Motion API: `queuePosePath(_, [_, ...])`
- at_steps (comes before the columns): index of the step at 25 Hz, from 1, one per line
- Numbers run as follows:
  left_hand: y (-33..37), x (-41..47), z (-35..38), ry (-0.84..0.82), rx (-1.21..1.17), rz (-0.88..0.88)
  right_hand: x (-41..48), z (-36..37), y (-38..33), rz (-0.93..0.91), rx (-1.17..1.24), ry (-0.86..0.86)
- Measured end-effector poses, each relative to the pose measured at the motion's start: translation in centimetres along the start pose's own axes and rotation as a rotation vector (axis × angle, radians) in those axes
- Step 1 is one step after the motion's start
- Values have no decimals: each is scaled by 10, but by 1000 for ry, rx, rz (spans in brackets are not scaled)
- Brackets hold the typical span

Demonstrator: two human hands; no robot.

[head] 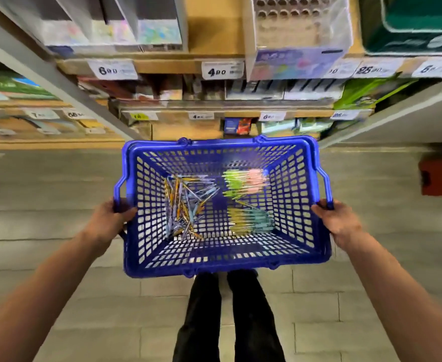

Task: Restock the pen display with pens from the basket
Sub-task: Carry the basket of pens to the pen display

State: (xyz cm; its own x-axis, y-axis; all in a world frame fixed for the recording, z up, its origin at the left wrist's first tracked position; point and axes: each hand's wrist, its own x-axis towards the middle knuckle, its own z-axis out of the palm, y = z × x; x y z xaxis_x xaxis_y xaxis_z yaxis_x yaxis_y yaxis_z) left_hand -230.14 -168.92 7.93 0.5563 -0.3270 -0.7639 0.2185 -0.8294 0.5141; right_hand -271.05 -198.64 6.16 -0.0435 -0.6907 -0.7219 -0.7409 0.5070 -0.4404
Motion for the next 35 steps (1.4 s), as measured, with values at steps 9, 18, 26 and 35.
queuePosePath(9, [-51,153,84,69,9,-54,141,69,52,9,-65,-7])
queuePosePath(18, [-61,260,135,85,-115,-118,219,116,65,64,0,51])
queuePosePath(26, [-73,282,158,28,-355,-211,258,144,73,81,-152,79])
queuePosePath(35, [-82,301,179,84,-387,-215,279,152,98,48,-129,114])
